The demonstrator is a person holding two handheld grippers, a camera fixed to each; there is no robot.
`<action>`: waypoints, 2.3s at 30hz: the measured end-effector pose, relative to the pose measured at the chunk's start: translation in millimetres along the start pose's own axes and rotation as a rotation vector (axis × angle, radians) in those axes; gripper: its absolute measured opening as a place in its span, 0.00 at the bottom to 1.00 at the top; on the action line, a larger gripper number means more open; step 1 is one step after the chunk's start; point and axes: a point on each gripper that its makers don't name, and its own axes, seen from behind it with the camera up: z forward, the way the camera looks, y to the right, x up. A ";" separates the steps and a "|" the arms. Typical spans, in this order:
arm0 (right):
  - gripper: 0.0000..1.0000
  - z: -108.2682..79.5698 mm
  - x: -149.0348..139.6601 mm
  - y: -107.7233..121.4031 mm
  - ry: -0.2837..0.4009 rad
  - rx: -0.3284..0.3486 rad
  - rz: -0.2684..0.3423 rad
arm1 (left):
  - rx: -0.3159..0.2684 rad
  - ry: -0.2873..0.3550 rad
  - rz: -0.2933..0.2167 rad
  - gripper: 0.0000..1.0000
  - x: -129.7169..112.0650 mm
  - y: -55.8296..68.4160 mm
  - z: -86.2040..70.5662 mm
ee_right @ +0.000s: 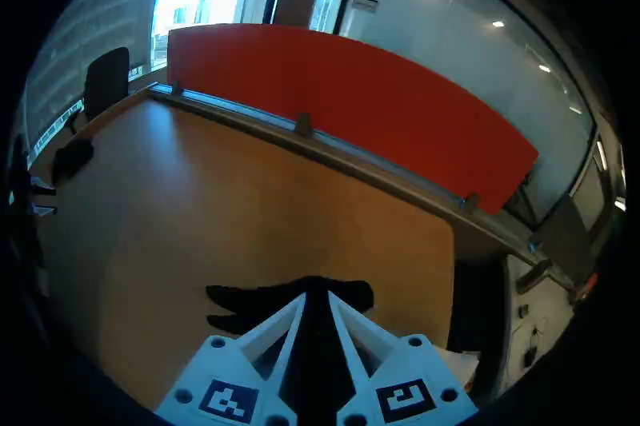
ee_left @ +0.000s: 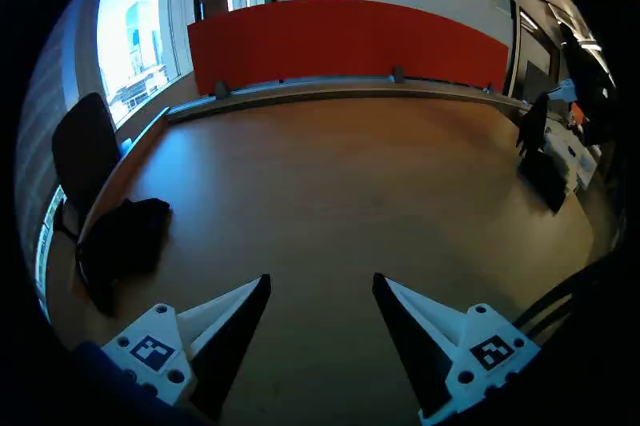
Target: Fold towel
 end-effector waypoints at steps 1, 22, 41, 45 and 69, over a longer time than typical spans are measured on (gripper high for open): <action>0.04 -1.3 -2.9 0.1 -0.003 -0.001 0.002 | -0.001 0.000 0.001 0.95 0.3 0.5 0.1; 0.05 -37.6 -115.5 19.7 -0.151 -0.074 0.091 | -0.033 0.000 0.021 0.94 0.0 15.4 -0.7; 0.05 -37.5 -200.7 27.4 -0.300 -0.130 0.157 | -0.023 -0.002 0.029 0.94 -2.7 12.0 -6.2; 0.05 -33.0 -215.4 27.7 -0.322 -0.136 0.185 | -0.020 -0.004 0.031 0.94 -3.0 10.5 -6.4; 0.05 -7.5 -268.6 30.6 -0.409 -0.188 0.282 | -0.003 -0.020 0.047 0.94 -2.9 7.3 -3.9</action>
